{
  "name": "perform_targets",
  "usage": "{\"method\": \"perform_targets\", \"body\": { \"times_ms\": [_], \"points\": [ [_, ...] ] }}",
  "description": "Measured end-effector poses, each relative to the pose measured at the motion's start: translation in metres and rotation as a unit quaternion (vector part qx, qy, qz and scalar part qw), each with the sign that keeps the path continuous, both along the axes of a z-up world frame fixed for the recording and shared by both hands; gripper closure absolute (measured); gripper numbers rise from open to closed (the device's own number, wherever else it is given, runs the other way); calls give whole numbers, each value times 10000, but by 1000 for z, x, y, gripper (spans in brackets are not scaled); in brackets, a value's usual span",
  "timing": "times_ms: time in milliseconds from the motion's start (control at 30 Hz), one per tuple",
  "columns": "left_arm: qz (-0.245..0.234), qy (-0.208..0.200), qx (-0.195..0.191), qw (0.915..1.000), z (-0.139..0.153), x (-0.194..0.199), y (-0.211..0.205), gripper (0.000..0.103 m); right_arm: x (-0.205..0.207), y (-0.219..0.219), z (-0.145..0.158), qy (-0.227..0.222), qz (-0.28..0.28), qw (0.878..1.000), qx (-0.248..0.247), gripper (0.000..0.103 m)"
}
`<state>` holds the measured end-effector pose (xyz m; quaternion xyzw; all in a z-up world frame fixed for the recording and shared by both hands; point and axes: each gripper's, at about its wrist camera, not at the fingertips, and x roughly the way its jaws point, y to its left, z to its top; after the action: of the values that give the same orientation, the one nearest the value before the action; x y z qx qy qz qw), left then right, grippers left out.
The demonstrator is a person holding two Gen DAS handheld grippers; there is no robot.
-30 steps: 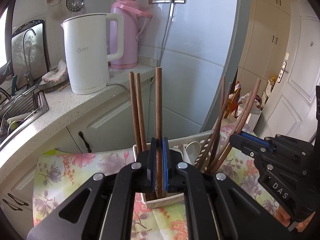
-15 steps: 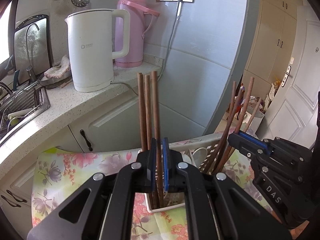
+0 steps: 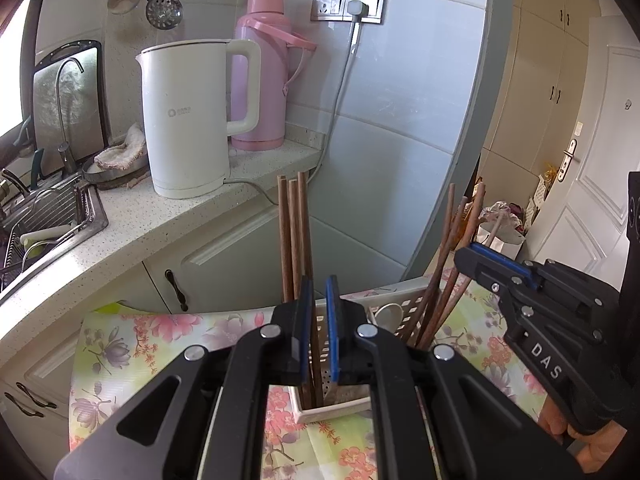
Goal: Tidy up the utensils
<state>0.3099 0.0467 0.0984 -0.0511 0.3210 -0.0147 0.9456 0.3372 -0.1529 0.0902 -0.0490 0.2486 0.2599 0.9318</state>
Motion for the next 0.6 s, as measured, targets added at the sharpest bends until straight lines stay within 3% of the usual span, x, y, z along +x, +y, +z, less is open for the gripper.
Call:
{"method": "perform_targets", "body": {
  "times_ms": [167, 333, 467, 600],
  "points": [
    [-6, -107, -15, 9999, 9, -11, 1, 93, -6, -7, 17, -202, -89, 9997, 84, 73],
    [-12, -290, -74, 9996, 18, -28, 3, 91, -24, -25, 41, -501, -195, 9982, 249, 69],
    [-49, -540, -193, 9983, 20, -53, 3, 73, -49, -40, 49, -767, -231, 9960, 386, 55],
    [2, -833, -240, 9962, 10, -83, 4, 59, -75, -56, 28, -844, -316, 9947, 485, 40]
  ]
}}
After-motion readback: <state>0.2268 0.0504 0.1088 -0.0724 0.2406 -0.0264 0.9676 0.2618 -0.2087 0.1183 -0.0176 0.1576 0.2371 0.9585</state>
